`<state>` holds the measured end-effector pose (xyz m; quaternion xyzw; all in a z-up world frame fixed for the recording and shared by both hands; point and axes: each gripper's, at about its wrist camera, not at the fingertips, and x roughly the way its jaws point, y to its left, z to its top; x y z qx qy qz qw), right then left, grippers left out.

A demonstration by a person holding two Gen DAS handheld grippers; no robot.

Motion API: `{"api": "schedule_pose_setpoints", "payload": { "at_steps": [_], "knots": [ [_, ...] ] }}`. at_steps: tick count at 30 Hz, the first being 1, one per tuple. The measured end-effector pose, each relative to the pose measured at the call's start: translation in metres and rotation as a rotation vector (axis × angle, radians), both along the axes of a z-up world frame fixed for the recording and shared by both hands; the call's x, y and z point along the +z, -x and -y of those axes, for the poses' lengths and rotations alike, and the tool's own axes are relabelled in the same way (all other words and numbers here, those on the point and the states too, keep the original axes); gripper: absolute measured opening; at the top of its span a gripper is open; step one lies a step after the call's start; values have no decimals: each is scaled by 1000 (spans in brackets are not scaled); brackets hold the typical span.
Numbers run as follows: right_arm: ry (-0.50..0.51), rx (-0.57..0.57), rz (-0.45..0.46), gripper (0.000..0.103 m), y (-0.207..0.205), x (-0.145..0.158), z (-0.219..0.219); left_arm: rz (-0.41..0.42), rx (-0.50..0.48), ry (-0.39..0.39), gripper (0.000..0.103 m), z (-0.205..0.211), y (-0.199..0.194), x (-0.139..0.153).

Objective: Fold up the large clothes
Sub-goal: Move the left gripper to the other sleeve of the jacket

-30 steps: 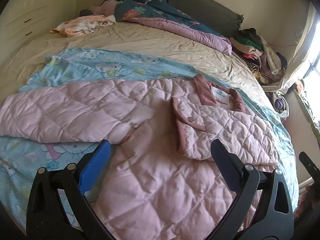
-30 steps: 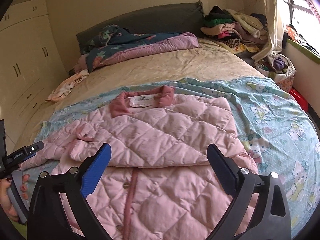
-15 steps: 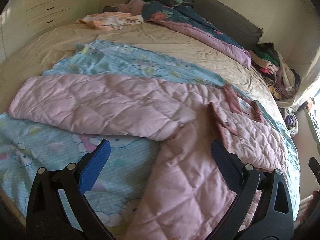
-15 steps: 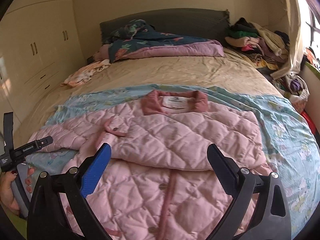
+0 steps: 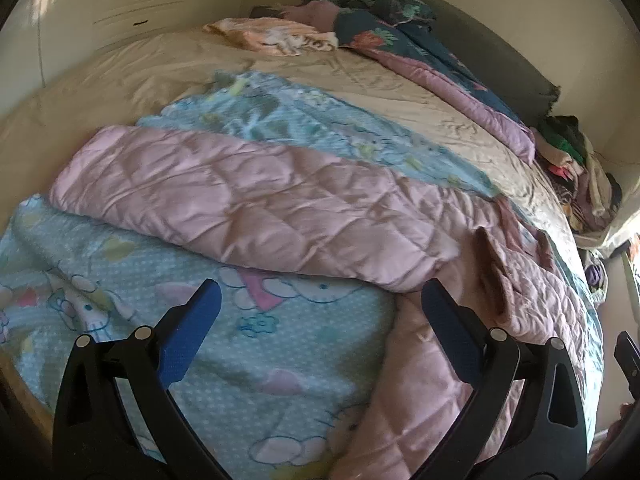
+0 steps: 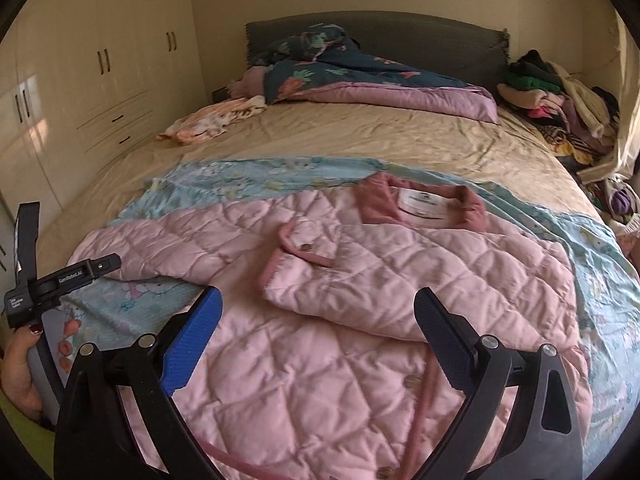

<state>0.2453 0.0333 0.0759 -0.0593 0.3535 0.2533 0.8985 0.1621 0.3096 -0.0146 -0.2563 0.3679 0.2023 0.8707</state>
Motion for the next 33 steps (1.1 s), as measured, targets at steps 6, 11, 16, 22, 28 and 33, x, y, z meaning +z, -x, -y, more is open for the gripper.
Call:
{"api": "schedule_pose_setpoints", "payload": {
  "at_steps": [6,11,16,22,28,33],
  "knots": [
    [11,51,-12,96,0,-7,-31,-22,46,10,94,-23,8,-11],
    [27,96,-13,96,3,-13,-55,-32,99,32,94,-45,16,-21],
    [39,129,-26,96,3,-21,-75,-42,149,52,94,-67,22,-32],
    [58,158,-37,96,0,-32,-97,-48,212,70,94,-95,25,-43],
    [64,164,-55,96,-3,-43,-107,-54,287,113,94,-127,25,-59],
    [67,145,-73,96,-9,-51,-102,-62,391,144,94,-163,29,-72]
  ]
}}
